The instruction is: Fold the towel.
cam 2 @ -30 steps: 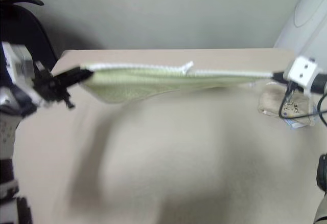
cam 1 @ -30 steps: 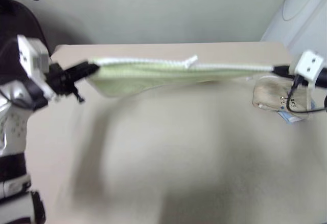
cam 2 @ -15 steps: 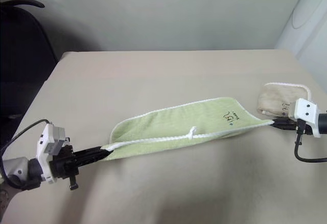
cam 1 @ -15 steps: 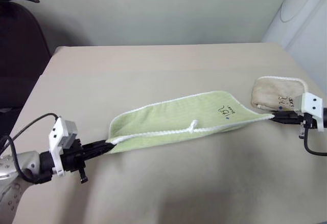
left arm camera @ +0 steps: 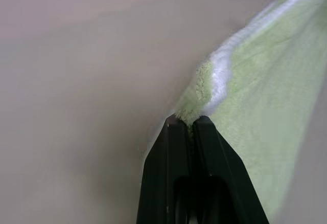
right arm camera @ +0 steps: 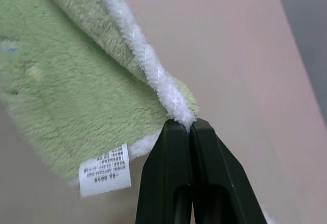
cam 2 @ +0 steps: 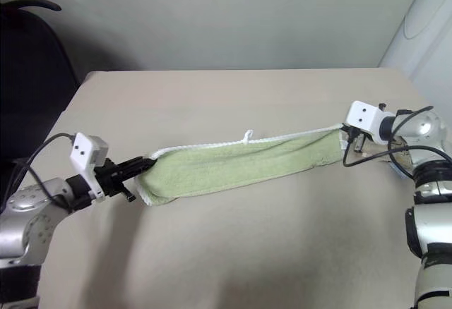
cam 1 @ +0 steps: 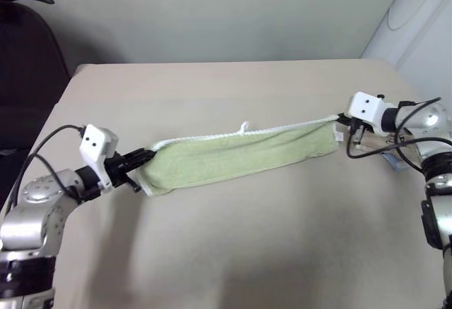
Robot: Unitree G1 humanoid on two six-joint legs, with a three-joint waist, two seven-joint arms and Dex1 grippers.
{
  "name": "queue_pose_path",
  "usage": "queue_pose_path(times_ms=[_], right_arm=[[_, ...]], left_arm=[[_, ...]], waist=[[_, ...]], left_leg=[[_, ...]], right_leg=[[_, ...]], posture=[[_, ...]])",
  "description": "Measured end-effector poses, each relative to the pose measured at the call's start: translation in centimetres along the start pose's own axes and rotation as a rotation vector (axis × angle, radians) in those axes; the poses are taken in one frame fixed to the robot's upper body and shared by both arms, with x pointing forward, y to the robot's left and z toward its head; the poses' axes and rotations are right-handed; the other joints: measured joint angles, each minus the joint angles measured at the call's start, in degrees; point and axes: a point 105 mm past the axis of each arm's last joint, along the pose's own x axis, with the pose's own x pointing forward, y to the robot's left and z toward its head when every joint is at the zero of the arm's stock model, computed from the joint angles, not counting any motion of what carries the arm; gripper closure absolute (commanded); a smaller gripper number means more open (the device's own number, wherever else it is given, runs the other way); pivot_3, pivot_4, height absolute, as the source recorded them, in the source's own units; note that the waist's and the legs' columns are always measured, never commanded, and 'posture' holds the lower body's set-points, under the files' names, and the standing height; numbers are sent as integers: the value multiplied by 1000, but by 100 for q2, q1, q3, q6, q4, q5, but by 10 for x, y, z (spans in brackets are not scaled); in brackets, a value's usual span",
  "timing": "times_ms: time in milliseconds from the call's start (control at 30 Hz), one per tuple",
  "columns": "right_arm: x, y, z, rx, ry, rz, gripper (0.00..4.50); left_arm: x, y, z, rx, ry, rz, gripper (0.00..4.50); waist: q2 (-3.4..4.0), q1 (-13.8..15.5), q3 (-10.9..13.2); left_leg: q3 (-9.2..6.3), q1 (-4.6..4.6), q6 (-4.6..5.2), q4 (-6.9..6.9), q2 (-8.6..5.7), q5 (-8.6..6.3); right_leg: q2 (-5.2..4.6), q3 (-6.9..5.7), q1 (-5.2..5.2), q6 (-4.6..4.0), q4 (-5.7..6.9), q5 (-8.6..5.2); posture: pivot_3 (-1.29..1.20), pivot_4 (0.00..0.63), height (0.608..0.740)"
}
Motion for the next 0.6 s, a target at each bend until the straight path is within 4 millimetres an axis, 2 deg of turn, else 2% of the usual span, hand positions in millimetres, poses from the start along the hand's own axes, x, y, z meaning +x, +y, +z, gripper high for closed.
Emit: queue_pose_path(times_ms=[133, 233, 400, 567, 600], right_arm=[[14, 4, -5, -17, 61, -15, 4500], [21, 8, -8, -26, 89, -22, 3814], [23, 9, -16, -38, 123, -50, 2107], [16, -1, -18, -131, 139, -132, 321], [11, -6, -19, -144, 137, -160, 21]], left_arm=[[11, 5, -18, 33, 77, 0, 4473], [15, 5, -32, 47, 129, -19, 3752], [14, 7, -41, 44, 158, -20, 1962], [13, 14, -38, 85, 153, 34, 74], [12, 17, -37, 91, 141, 59, 60]], waist=[[0, -4, 0], [0, -6, 0], [0, -6, 0], [0, -5, 0], [0, -5, 0]], left_leg=[[0, -6, -4, -6, 0, 3], [1, -12, -4, -9, 0, 3], [1, -25, -22, -12, 0, 14], [1, -25, -18, -15, 0, 13], [2, -26, -17, -17, 0, 12]], right_leg=[[-4, 0, -9, -3, 0, 1], [-6, -1, -18, -5, 0, 3], [-7, -1, -31, -8, 1, 5], [-10, -3, -31, -8, 0, 5], [-10, -3, -31, -8, -1, 5]], posture=[[0, 150, 740], [0, 150, 740], [0, 150, 740], [0, 150, 740], [0, 150, 740]])
